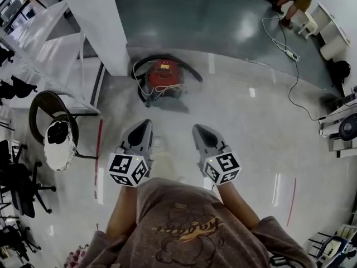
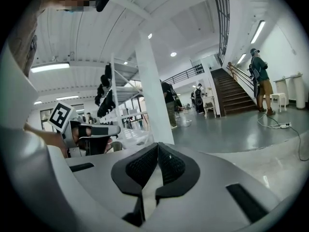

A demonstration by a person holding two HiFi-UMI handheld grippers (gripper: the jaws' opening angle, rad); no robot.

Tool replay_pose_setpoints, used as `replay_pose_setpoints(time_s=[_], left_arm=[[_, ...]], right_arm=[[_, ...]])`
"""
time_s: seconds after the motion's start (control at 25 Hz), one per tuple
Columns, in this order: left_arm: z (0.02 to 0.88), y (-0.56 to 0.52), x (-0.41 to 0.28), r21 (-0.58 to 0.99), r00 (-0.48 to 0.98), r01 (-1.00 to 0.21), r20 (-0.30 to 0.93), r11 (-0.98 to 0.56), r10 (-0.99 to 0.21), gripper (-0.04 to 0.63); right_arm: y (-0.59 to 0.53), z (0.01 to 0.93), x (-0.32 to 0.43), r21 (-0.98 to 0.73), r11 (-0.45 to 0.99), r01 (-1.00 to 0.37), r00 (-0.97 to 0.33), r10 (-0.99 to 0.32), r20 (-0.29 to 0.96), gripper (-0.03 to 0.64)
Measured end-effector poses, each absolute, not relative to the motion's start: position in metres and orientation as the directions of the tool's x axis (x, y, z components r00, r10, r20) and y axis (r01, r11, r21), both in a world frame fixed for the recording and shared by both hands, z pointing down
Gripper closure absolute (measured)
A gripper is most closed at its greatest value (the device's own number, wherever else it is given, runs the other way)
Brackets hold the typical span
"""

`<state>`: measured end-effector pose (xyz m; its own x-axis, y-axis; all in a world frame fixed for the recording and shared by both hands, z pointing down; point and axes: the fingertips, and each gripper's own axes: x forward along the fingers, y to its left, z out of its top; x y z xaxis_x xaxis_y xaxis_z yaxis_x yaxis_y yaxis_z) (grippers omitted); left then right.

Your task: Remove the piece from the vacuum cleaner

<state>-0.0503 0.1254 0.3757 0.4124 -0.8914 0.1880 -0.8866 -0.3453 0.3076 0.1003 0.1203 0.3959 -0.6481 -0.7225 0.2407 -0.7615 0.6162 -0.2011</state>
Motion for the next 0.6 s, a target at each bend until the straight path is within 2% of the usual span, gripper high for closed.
replay_pose_setpoints(time_s=[0.6], left_arm=[[0.361, -0.032, -0.085, 0.291, 0.550, -0.822, 0.184, -0.489, -0.815, 0.592]], right_arm=[[-0.023, 0.382, 0.049, -0.192, 0.579, -0.793, -0.610, -0.754, 0.245, 0.617]])
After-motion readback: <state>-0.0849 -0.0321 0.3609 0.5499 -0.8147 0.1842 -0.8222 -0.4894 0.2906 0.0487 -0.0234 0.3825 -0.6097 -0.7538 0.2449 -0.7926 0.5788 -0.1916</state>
